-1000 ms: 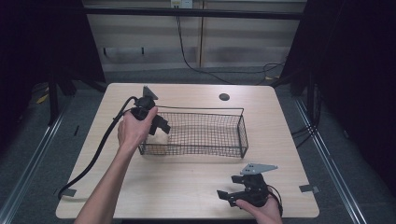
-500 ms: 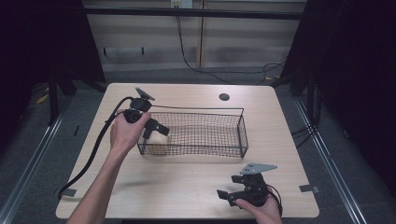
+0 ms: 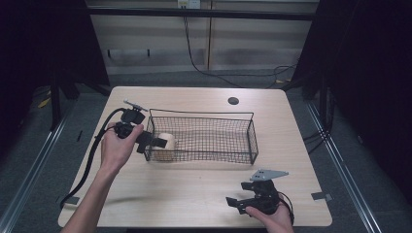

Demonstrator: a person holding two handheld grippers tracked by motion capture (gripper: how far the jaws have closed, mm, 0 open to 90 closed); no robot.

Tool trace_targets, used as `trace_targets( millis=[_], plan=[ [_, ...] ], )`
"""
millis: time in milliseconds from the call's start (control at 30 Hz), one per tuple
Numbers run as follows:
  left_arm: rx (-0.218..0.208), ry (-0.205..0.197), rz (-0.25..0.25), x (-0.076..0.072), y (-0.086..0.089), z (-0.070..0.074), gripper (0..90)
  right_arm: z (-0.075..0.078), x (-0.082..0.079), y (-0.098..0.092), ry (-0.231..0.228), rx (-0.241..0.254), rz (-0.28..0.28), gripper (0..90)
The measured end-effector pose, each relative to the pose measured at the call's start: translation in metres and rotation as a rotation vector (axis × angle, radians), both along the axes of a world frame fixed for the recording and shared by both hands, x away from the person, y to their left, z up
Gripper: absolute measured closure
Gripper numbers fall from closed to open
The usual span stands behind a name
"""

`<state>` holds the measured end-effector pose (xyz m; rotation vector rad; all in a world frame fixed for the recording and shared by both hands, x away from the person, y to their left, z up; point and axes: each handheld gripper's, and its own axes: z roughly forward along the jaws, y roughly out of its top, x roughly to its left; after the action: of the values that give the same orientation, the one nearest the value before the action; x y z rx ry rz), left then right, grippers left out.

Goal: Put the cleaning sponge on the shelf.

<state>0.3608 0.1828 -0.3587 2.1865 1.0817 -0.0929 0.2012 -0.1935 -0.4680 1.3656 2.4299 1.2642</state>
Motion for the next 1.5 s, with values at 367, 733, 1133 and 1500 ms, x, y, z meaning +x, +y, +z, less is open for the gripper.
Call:
trace_targets(
  millis=[367, 733, 1133, 1500],
  plan=[
    [-0.062, -0.08, 0.035, -0.025, 0.02, -0.001, 17.1, -0.001, 0.001, 0.0, 0.003, -0.001, -0.006, 17.1],
    [-0.046, -0.127, 0.044, -0.056, 0.044, -0.016, 16.5, -0.001, 0.002, 0.001, 0.008, -0.001, -0.013, 17.1],
    [-0.051, -0.099, 0.106, -0.082, 0.071, -0.051, 16.6, -0.002, 0.002, 0.001, 0.008, -0.004, -0.013, 17.2],
    [-0.056, -0.075, 0.147, -0.109, 0.092, -0.088, 17.3, -0.002, 0.001, 0.001, 0.008, -0.012, -0.021, 17.3]
  ],
)
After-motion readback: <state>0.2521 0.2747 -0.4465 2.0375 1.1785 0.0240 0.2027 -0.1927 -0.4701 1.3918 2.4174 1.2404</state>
